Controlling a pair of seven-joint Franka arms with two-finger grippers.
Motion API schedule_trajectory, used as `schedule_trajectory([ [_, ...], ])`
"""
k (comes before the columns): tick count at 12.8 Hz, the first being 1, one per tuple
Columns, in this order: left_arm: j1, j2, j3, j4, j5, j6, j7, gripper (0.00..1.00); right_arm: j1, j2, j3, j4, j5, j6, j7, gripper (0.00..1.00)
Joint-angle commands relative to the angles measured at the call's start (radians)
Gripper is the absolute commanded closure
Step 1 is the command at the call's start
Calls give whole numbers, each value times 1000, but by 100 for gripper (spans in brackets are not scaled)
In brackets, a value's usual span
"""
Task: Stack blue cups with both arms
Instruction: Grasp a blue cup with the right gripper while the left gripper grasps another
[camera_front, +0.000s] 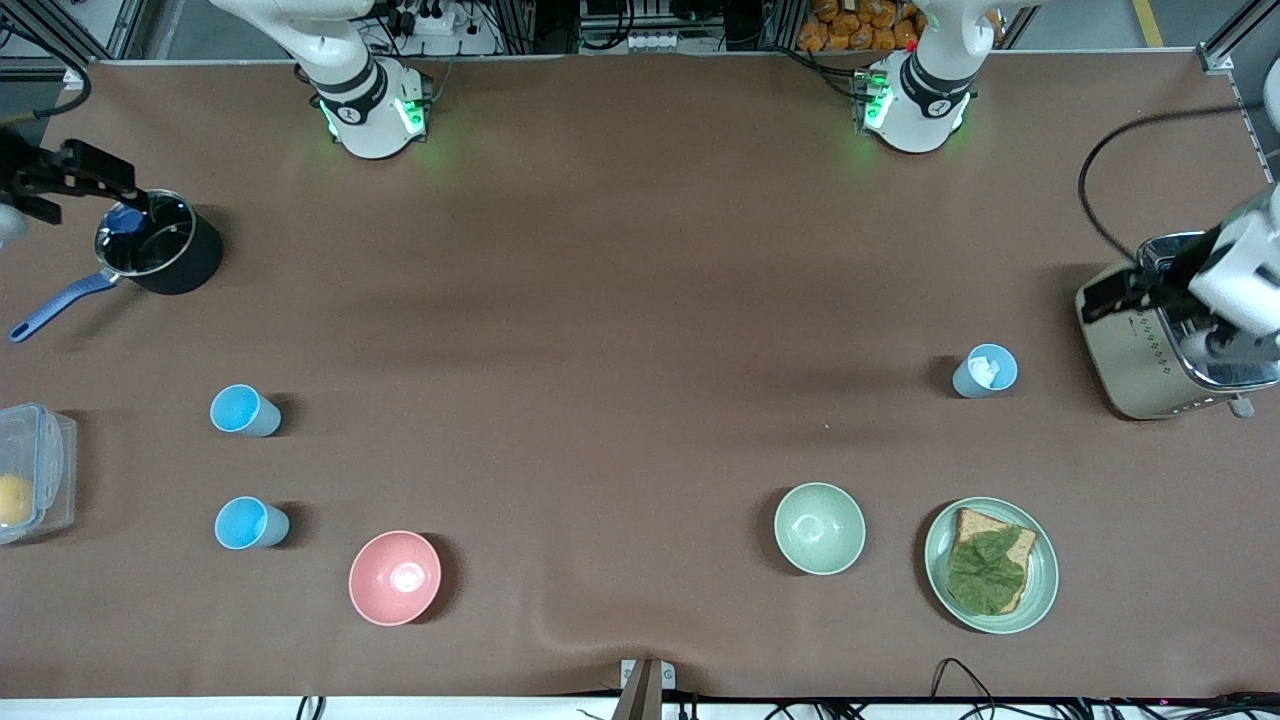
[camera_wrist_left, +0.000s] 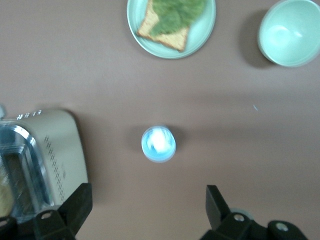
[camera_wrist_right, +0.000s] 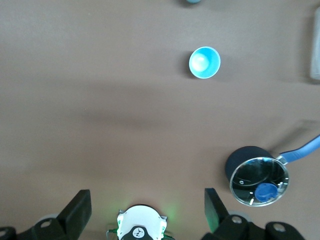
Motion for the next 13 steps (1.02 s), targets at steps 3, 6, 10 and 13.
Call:
schedule_trajectory([
  [3, 44, 27, -3, -340, -25, 389, 61, 0, 1, 160, 4, -103, 25, 67, -9, 0],
  [6, 45, 58, -3, -428, -25, 482, 61, 0, -29, 329, 4, -97, 45, 132, -9, 0],
  [10, 47, 114, -2, -475, -25, 565, 61, 0, -31, 404, 4, -97, 48, 188, 1, 0],
  [13, 47, 153, -2, -515, -25, 653, 61, 9, -36, 425, 4, -100, 48, 205, 1, 0],
])
